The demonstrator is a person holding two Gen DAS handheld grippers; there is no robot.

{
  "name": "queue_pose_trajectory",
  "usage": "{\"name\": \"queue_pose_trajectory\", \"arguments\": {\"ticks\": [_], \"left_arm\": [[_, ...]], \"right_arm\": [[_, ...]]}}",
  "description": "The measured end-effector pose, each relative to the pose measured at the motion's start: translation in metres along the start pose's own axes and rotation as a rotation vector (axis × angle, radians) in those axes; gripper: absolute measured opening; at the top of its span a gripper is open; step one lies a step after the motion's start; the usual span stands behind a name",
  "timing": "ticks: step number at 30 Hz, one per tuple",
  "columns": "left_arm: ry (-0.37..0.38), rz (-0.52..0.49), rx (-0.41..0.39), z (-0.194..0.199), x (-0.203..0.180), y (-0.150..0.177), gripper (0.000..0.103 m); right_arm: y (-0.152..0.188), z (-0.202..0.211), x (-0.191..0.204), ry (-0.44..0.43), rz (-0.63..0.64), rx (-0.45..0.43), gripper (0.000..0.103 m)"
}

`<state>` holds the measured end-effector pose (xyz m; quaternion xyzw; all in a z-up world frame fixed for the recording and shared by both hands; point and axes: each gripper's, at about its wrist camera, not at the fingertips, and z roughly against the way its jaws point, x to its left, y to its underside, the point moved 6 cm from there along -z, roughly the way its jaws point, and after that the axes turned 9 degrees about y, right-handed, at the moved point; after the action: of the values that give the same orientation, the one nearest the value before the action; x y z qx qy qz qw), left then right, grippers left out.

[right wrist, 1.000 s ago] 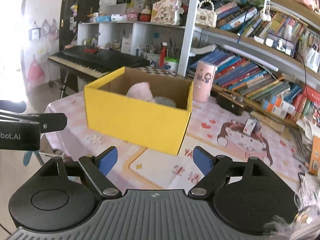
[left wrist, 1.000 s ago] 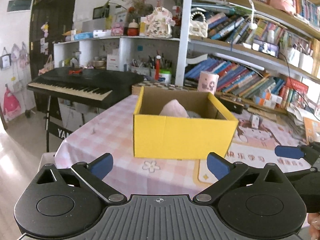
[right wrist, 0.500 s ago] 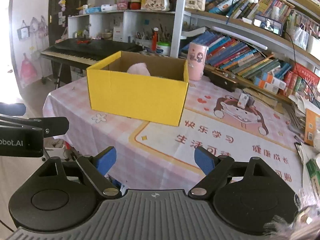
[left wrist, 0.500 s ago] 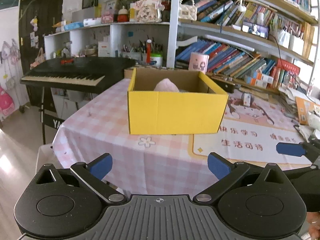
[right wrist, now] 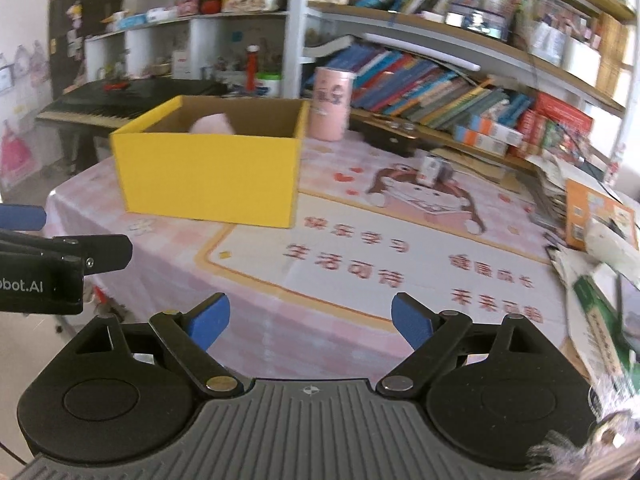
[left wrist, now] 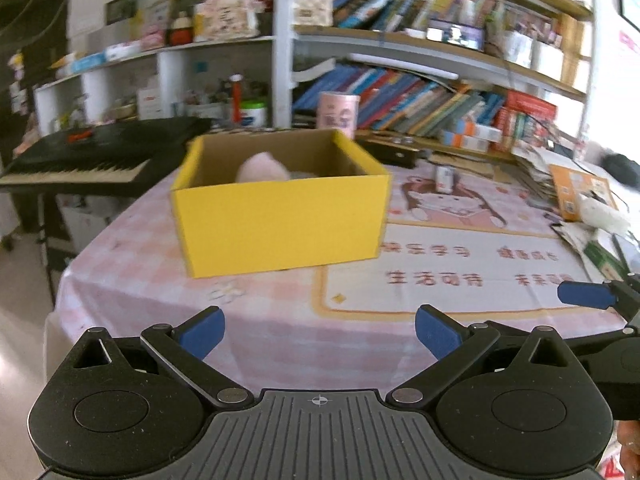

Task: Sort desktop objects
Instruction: 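Lift both tools out of the box and move back toward the desk mat, then lower the left tool onto the cat-printed card while the right tool approaches the blue toy truck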

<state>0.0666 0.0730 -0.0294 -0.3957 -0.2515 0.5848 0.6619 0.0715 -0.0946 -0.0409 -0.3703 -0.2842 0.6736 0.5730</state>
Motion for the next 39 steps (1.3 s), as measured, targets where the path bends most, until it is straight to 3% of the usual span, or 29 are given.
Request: {"name": "queue_pose_trajectory", "arguments": {"ticks": [8,17,39], "left_arm": [[0.088,-0.081,0.024,-0.029,-0.042,-0.012,0.103],[0.120,-0.115,0.059,-0.067,-0.073,-0.025,0.103],[0.051,-0.045,0.072,-0.174,-0.144,-0.085,0.103]], "right_arm": [[0.001,-0.013,-0.046,0.078,-0.071,0.017,0.088],[-0.002,-0.038,-0.085,0.113,-0.110,0.043,0.088],[-0.060,-0.140,-0.201,0.068,-0.074,0.027,0.088]]}}
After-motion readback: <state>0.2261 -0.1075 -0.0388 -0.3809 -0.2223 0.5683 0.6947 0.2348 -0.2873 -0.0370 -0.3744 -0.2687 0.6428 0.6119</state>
